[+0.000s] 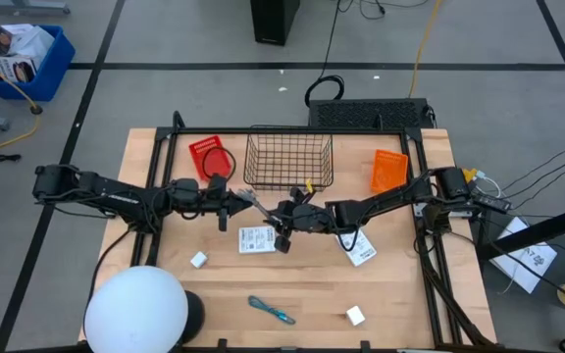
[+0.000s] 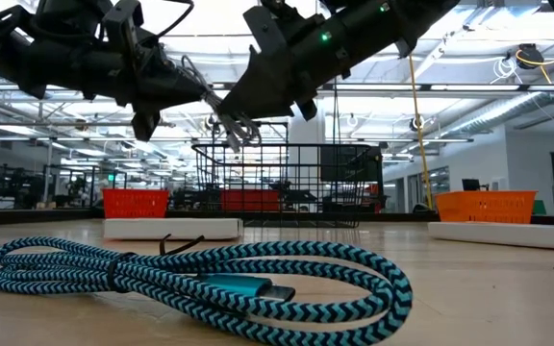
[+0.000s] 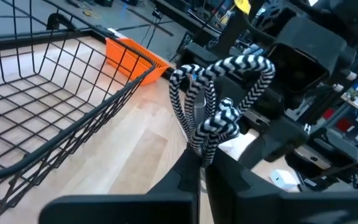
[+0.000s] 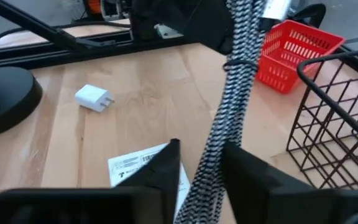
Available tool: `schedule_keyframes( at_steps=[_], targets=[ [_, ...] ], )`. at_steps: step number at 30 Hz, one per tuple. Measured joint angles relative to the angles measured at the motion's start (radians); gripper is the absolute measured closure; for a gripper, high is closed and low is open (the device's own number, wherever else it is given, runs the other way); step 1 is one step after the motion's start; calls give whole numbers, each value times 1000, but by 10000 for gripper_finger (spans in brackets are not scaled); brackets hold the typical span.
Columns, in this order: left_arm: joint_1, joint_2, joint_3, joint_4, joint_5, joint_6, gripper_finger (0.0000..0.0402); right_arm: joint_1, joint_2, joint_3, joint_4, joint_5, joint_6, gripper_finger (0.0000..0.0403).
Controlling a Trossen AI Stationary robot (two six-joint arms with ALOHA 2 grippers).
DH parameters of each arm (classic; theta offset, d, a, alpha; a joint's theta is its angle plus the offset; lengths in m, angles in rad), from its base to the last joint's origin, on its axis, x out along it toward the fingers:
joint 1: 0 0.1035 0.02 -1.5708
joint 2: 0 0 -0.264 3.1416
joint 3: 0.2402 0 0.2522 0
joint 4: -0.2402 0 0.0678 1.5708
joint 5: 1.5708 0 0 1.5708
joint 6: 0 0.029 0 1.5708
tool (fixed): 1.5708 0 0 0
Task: Pick and place items into bin
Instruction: Put the black and white charger cable into the red bin
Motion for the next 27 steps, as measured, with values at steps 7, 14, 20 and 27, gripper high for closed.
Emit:
schedule_keyframes(
  at_steps=[7, 14, 20, 27],
  targets=[
    [0, 0, 0, 3, -5, 1, 393, 19, 0, 0, 4, 1, -24, 217],
    [10, -1, 0, 2, -13, -1, 395, 48, 0, 0, -19, 4, -27, 193],
    [26, -87, 0, -95, -23, 6, 396, 91, -2, 0, -136, 5, -30, 192],
    [29, -276, 0, -249, -146, 43, 396, 154, -4, 0, -166, 1, 23, 197]
  ],
)
